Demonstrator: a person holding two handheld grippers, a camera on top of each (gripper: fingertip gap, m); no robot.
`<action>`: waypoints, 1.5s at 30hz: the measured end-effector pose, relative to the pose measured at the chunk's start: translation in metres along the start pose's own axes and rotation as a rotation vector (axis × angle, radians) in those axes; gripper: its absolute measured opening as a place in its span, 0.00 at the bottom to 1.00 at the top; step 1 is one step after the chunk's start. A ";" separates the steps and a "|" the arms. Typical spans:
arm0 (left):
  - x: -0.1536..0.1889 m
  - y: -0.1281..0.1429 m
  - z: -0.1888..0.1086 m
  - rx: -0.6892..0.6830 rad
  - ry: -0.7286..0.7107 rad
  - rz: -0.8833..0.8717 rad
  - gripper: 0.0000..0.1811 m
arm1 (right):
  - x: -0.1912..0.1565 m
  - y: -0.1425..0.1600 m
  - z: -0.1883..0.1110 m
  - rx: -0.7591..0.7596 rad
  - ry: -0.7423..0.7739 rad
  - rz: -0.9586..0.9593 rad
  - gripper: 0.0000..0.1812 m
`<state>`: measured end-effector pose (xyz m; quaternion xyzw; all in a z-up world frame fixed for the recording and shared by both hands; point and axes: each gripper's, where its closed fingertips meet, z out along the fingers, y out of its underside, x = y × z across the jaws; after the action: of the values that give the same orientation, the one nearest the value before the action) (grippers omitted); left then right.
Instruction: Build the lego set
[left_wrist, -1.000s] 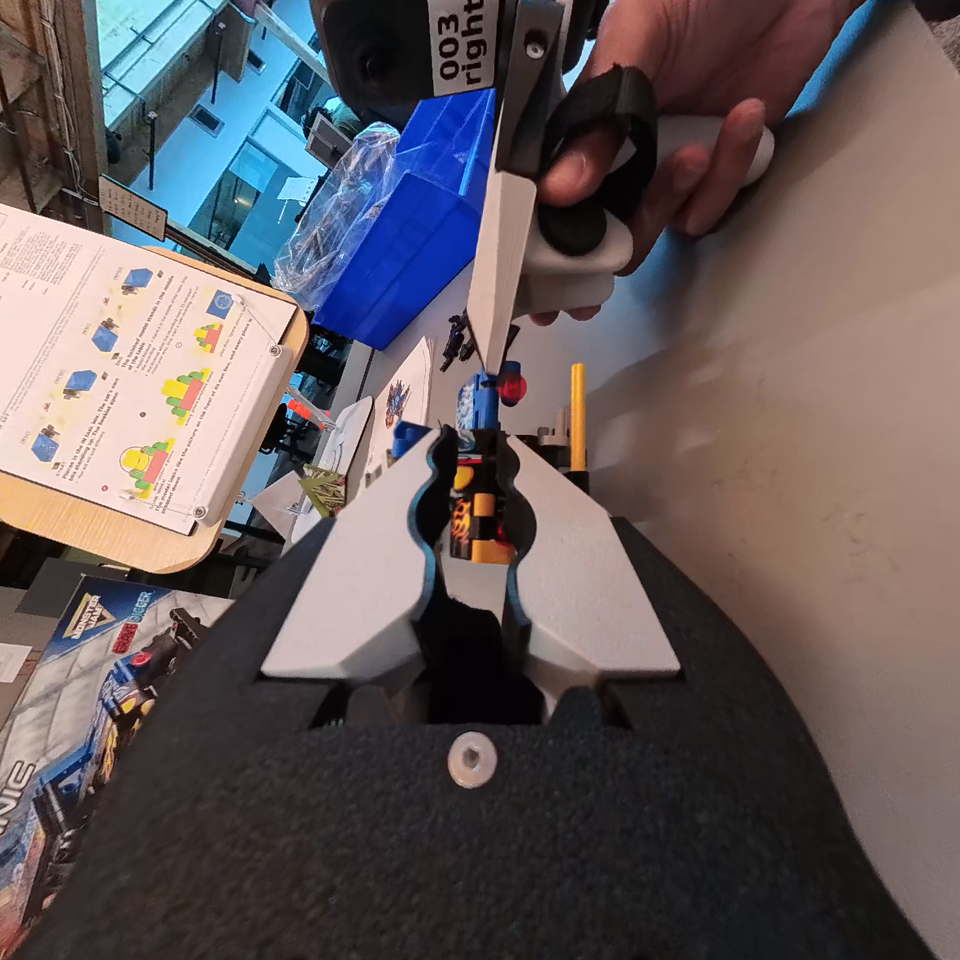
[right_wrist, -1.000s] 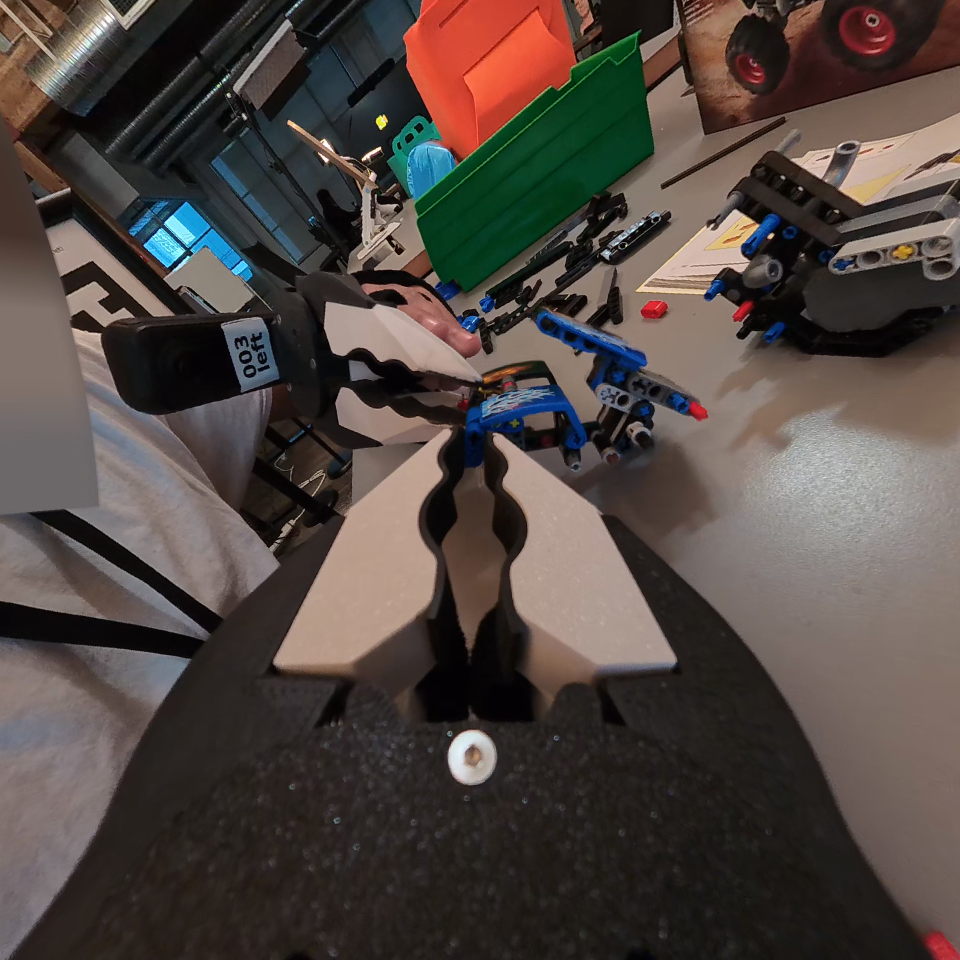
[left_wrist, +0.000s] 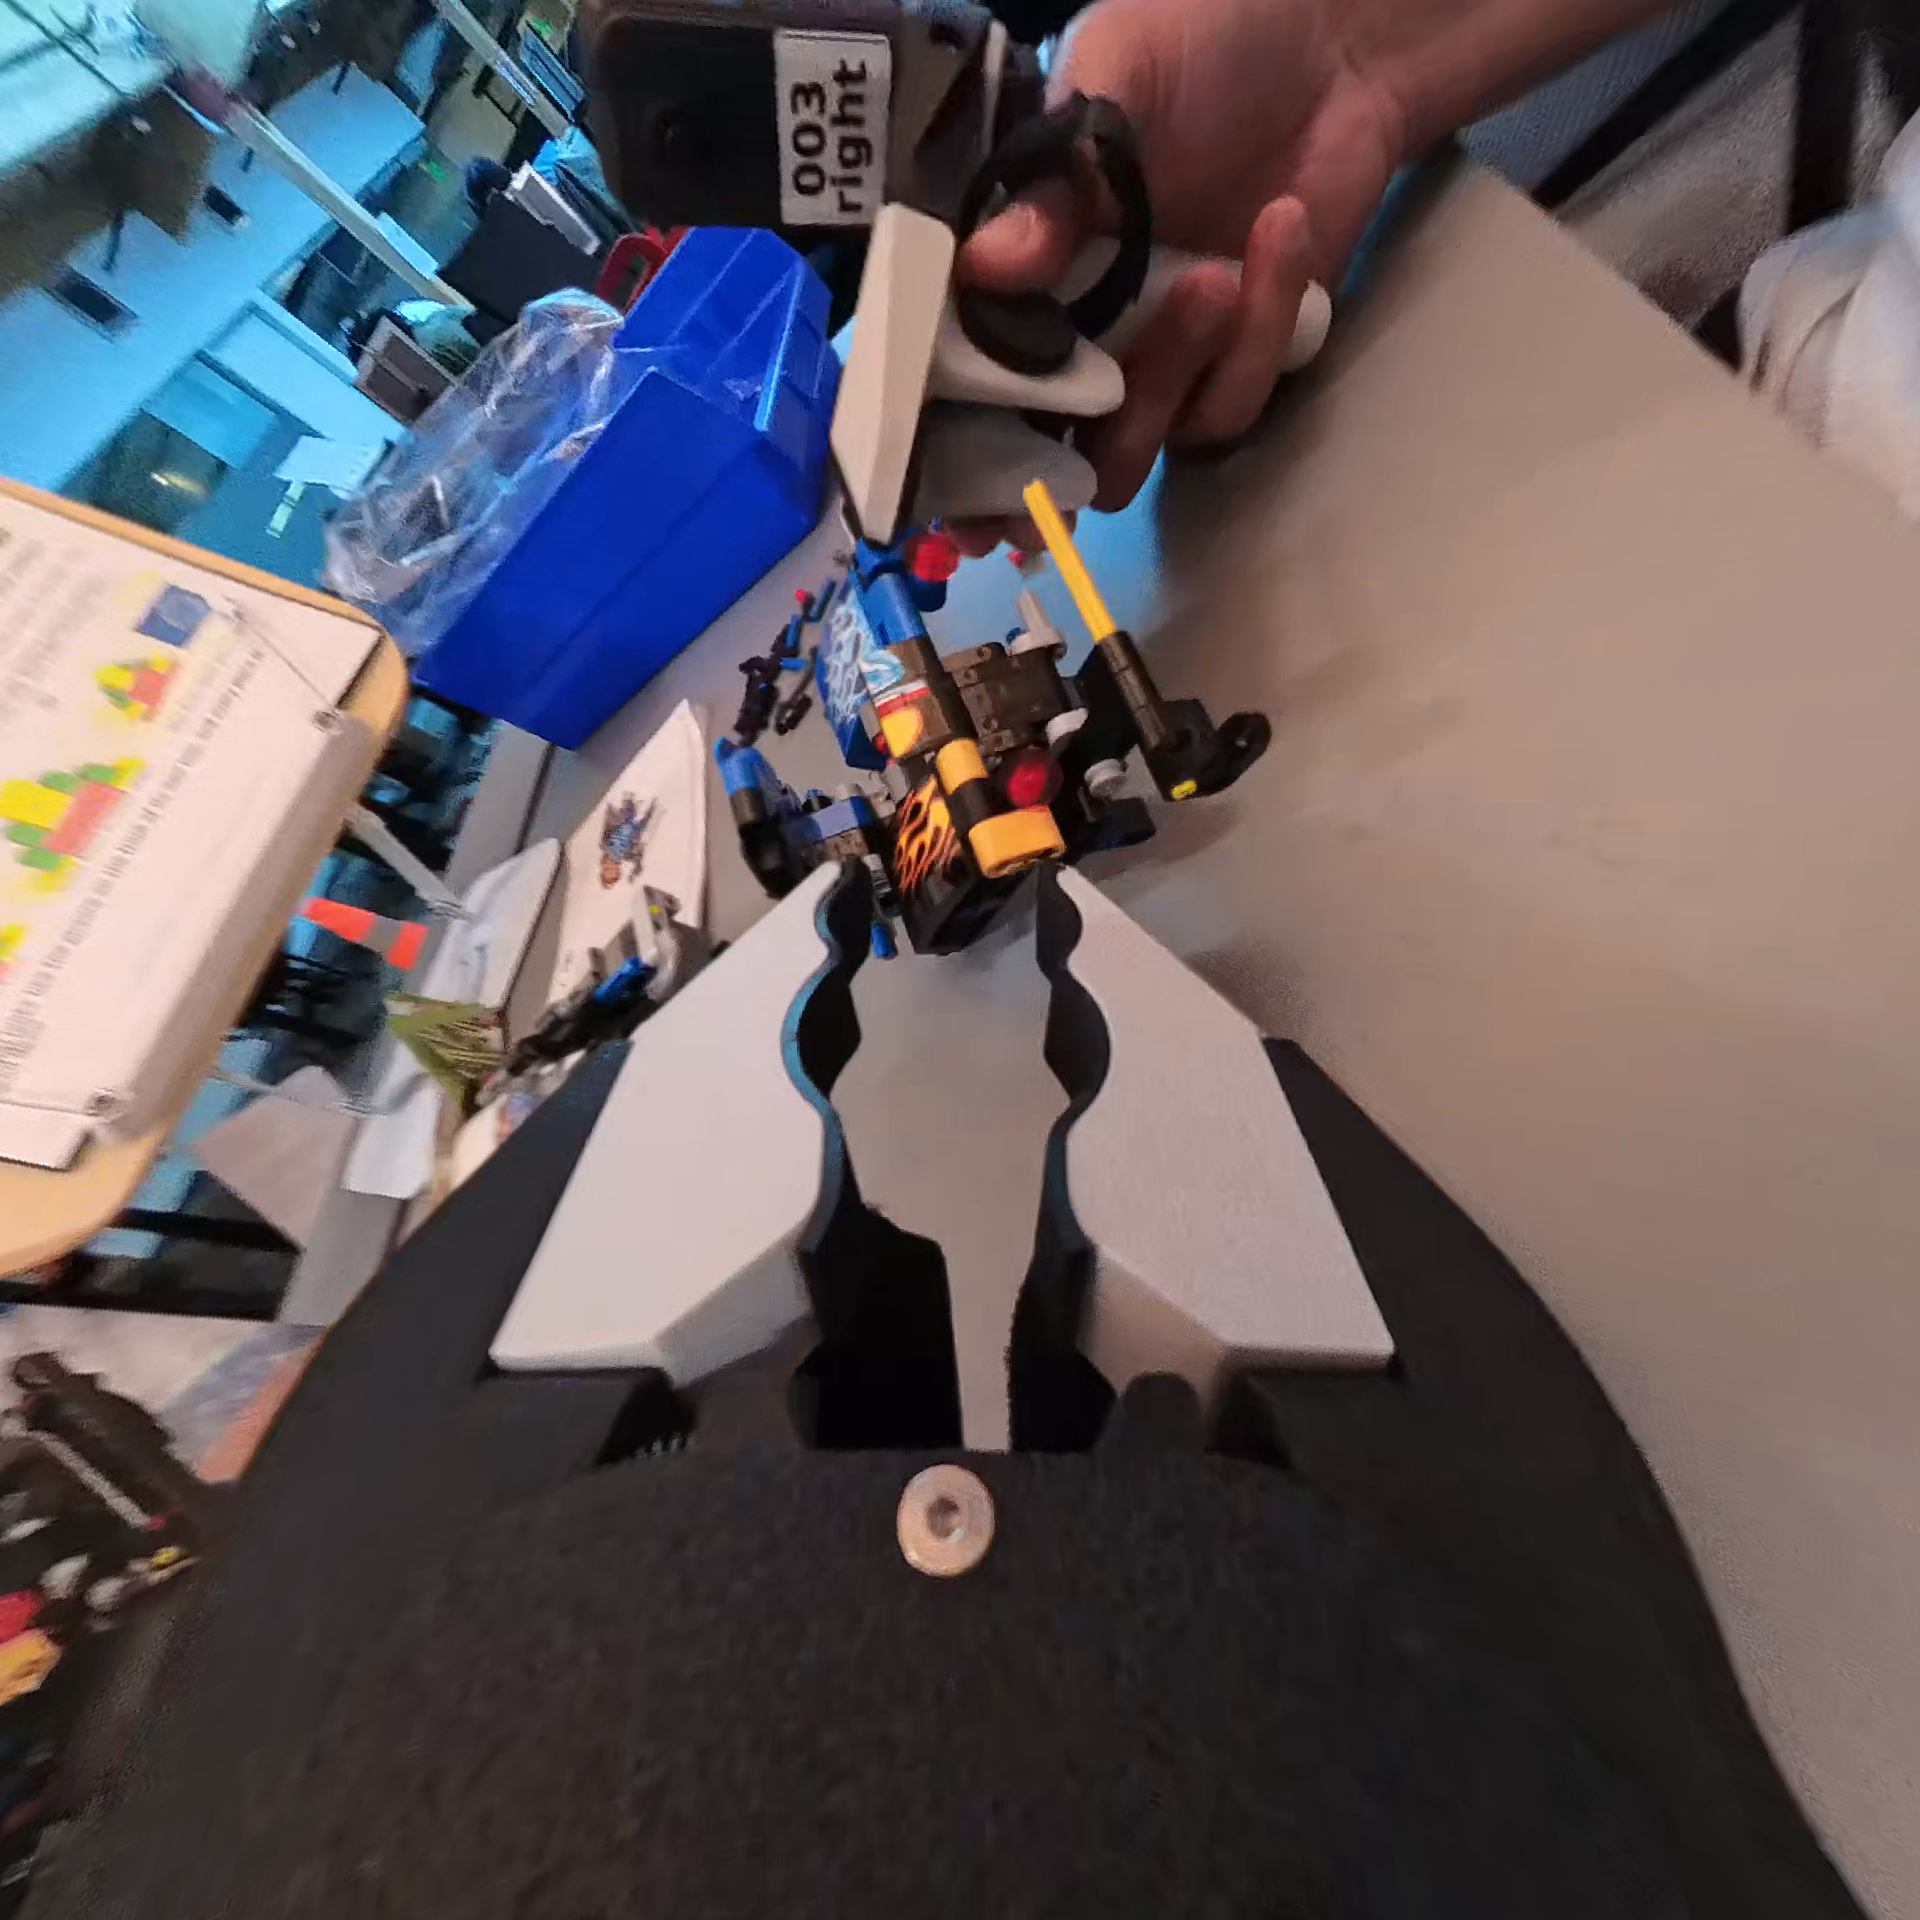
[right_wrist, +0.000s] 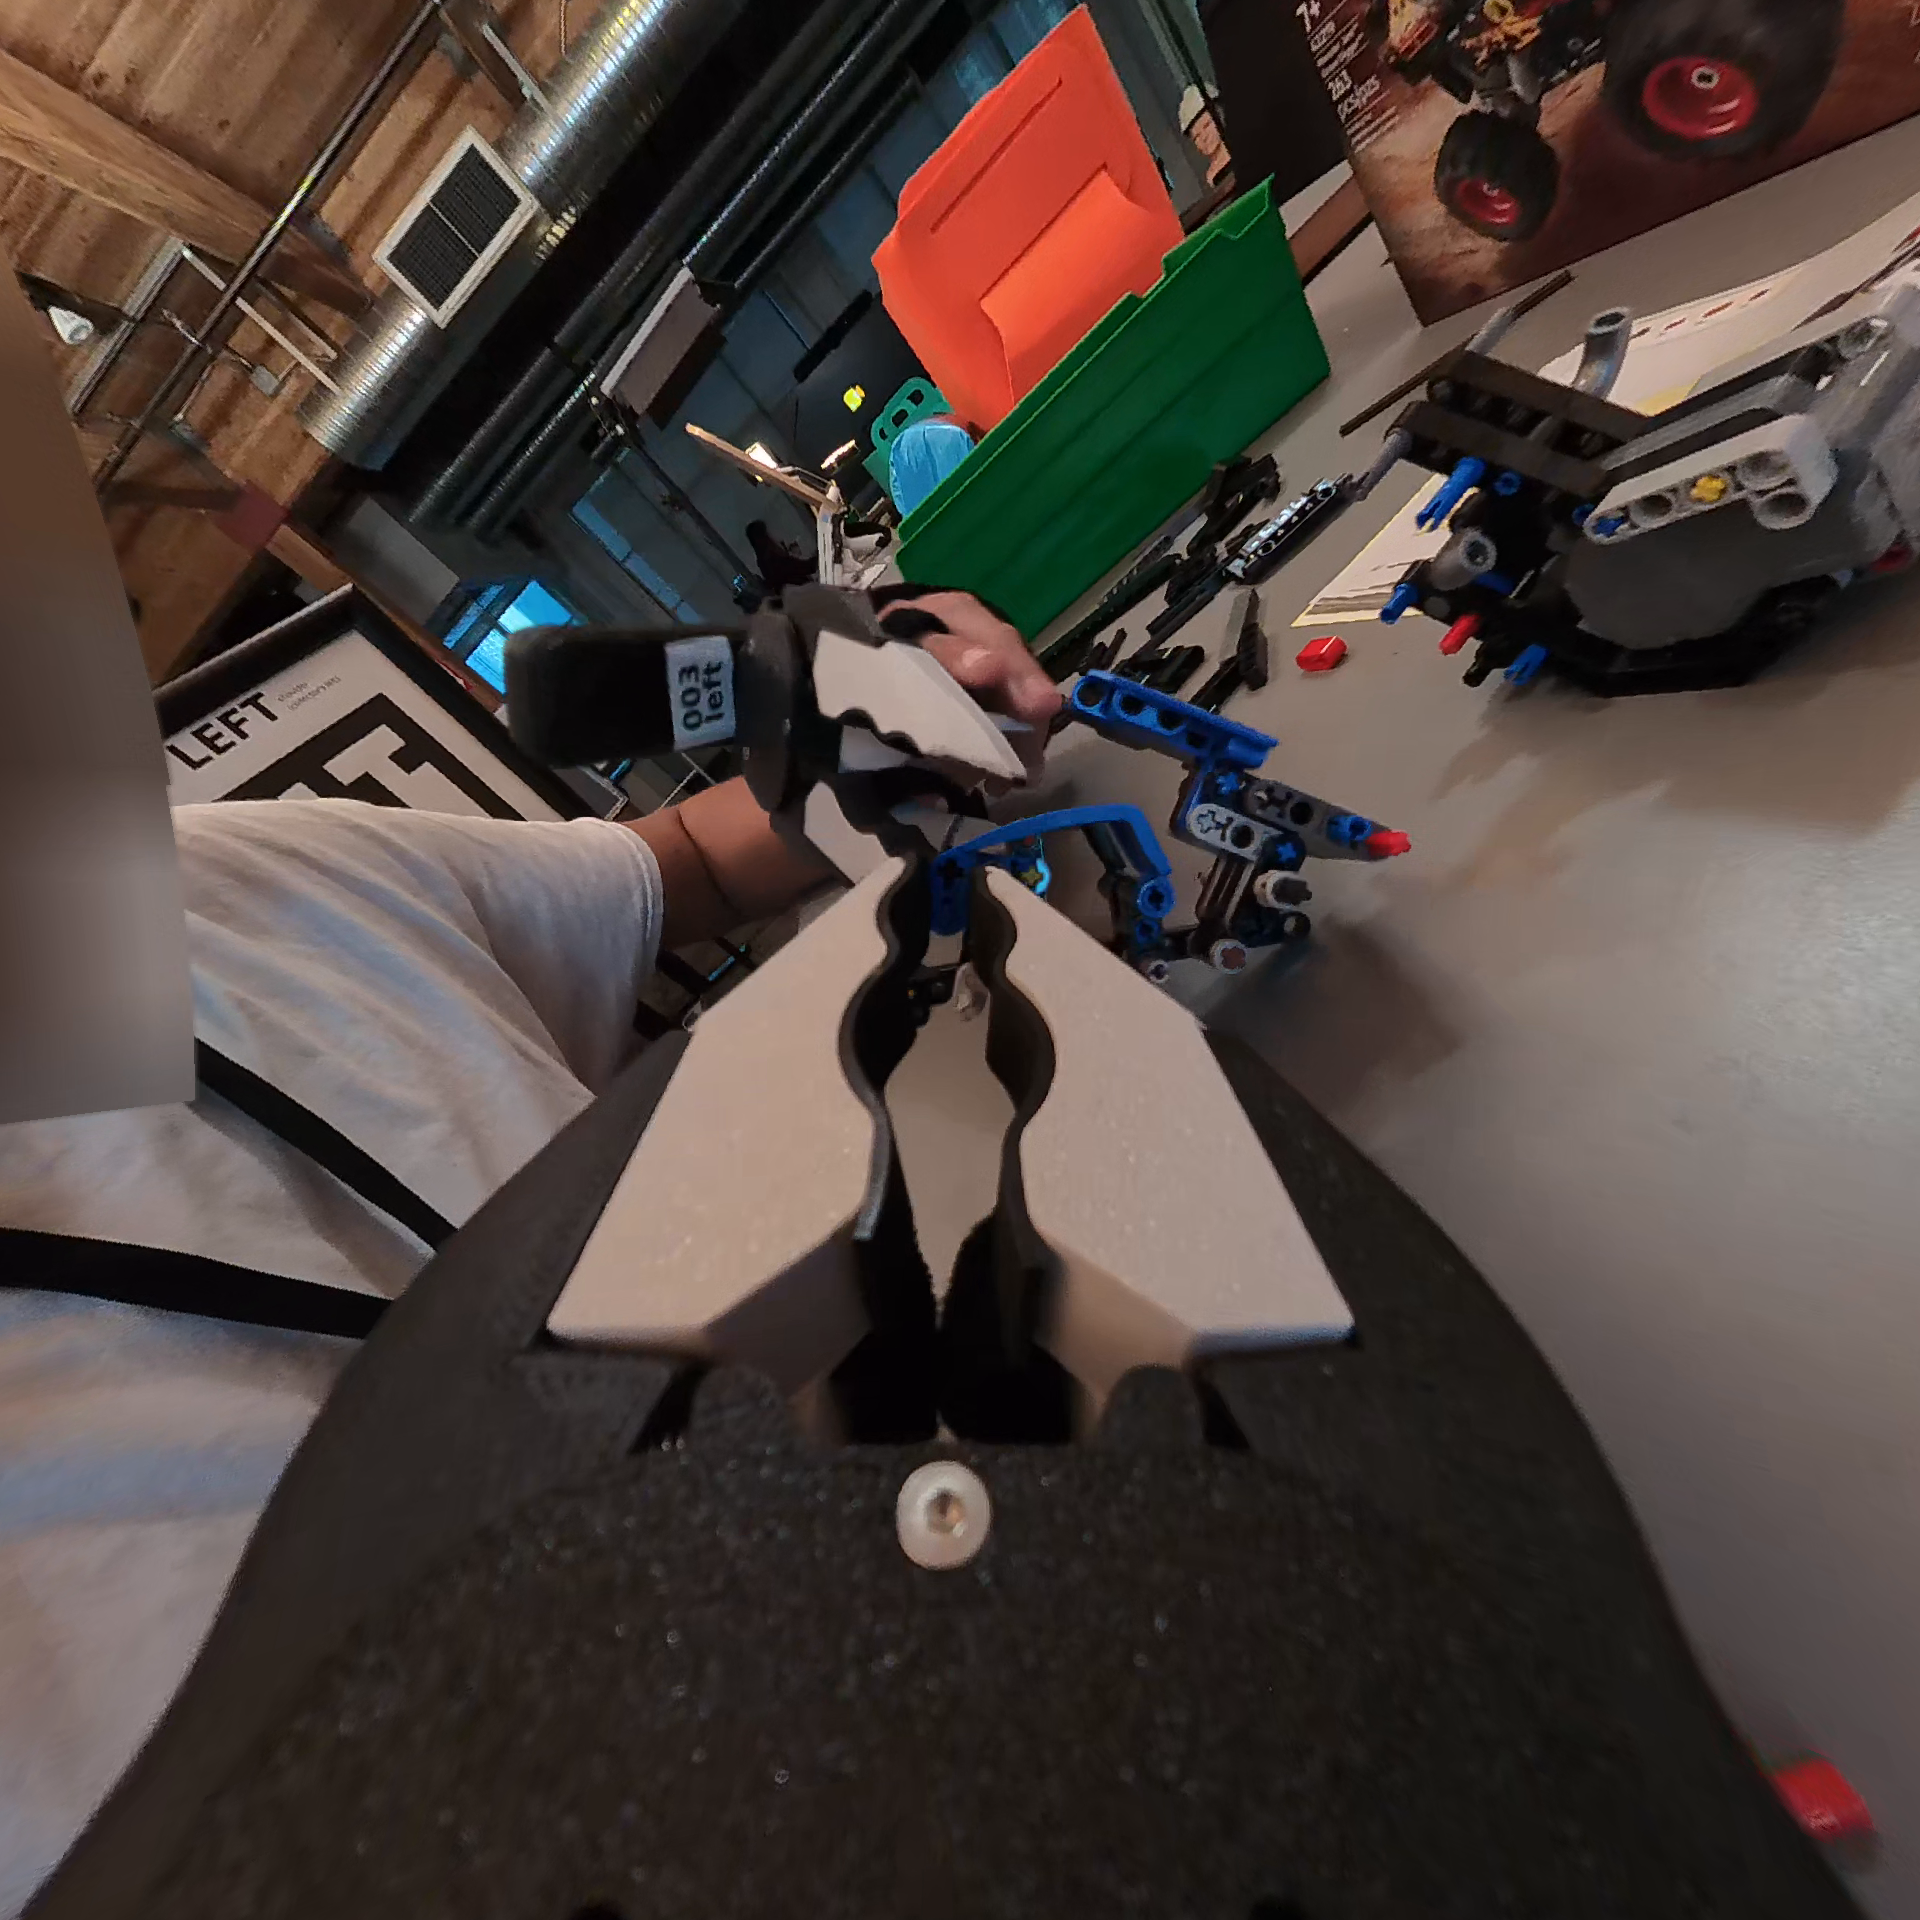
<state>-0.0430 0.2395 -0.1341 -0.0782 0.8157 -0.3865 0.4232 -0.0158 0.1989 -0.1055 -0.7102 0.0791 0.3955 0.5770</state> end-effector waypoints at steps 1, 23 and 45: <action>0.002 0.001 0.001 -0.013 -0.012 0.047 0.14 | 0.000 0.000 0.000 -0.003 0.000 0.004 0.03; 0.011 0.012 0.011 -0.186 -0.136 0.387 0.07 | 0.001 0.016 0.000 -0.129 0.109 -0.141 0.04; 0.019 0.009 0.015 -0.263 -0.164 0.520 0.07 | -0.003 0.020 -0.001 -0.376 0.291 -0.248 0.03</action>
<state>-0.0422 0.2285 -0.1570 0.0482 0.8146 -0.1488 0.5586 -0.0290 0.1903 -0.1184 -0.8585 -0.0015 0.2232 0.4616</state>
